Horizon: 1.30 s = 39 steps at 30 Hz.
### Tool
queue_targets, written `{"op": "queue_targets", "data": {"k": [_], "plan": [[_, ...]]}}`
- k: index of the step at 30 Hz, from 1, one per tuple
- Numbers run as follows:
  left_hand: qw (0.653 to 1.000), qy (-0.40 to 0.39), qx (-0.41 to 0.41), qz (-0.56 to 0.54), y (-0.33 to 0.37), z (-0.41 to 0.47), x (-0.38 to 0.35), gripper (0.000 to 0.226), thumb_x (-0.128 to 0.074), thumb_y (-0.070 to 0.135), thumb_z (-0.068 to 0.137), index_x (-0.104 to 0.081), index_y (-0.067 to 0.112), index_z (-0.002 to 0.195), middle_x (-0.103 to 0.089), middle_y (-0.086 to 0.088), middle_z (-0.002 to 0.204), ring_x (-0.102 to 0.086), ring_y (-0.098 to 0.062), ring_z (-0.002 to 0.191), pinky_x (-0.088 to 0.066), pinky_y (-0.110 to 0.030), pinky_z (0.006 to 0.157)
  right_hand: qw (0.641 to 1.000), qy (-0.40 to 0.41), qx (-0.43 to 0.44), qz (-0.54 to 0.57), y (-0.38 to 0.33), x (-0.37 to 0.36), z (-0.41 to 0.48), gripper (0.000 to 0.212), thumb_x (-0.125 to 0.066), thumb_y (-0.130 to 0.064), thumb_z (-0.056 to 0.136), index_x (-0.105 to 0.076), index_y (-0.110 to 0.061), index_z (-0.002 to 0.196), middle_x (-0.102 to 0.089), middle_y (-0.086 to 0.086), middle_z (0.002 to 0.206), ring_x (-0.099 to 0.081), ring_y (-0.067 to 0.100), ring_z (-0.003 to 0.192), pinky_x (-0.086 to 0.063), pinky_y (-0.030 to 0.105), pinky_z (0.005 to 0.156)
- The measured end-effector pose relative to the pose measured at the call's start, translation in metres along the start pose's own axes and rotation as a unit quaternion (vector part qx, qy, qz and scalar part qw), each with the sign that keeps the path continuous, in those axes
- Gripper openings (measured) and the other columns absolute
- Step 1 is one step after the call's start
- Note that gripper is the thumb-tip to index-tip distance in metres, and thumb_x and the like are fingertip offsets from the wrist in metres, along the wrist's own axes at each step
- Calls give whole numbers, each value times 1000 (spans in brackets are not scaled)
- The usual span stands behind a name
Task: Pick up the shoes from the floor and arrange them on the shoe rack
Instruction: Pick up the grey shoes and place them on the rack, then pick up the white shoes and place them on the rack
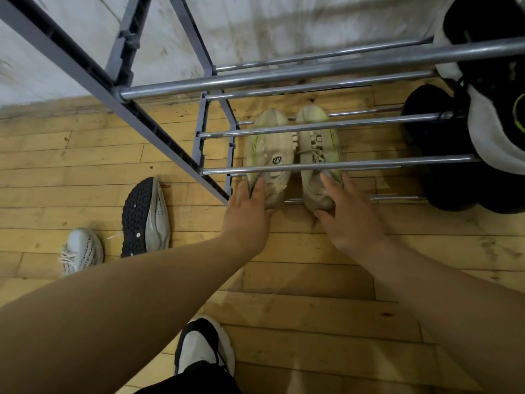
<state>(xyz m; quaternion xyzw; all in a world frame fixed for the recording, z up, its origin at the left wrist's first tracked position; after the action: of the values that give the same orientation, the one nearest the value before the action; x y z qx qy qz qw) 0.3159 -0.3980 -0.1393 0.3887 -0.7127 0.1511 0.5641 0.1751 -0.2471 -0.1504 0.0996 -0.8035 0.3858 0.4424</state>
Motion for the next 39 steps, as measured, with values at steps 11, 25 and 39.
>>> {"op": "queue_targets", "data": {"k": [11,25,39], "plan": [[994,-62,89,23,-5,10,8,76,-45,45,106,0,26,164,-5,-17,168,-43,-40,142,-47,-51,103,998,-23,23,62,-31,-10,16,76,-63,-42,98,-22,-31,161,-15,6,169,-12,27,156,-22,42,122],[994,-59,87,20,-16,5,13,75,-44,39,108,3,24,164,9,-13,171,-41,-40,145,-48,-50,101,996,-46,69,26,-41,-28,18,70,-59,-44,99,-21,-42,158,-17,5,168,-23,31,152,-37,51,116],[979,-177,90,-45,-137,-154,99,83,-52,65,95,-8,43,162,-15,9,167,-42,-15,142,-37,-32,111,955,-267,129,-26,-96,-26,-71,66,-56,-52,98,-28,-40,157,-10,-6,170,-8,15,156,-19,30,119]]}}
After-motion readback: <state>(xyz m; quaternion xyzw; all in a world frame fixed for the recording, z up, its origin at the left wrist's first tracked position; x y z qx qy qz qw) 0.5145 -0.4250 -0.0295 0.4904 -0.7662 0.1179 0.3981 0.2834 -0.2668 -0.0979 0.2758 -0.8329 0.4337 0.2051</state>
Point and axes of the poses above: each hand's wrist, its own z-axis towards the middle knuckle, its own x-axis out of the back of the hand, y = z × x, the point moved 1 cm from there along z, towards the middle knuckle
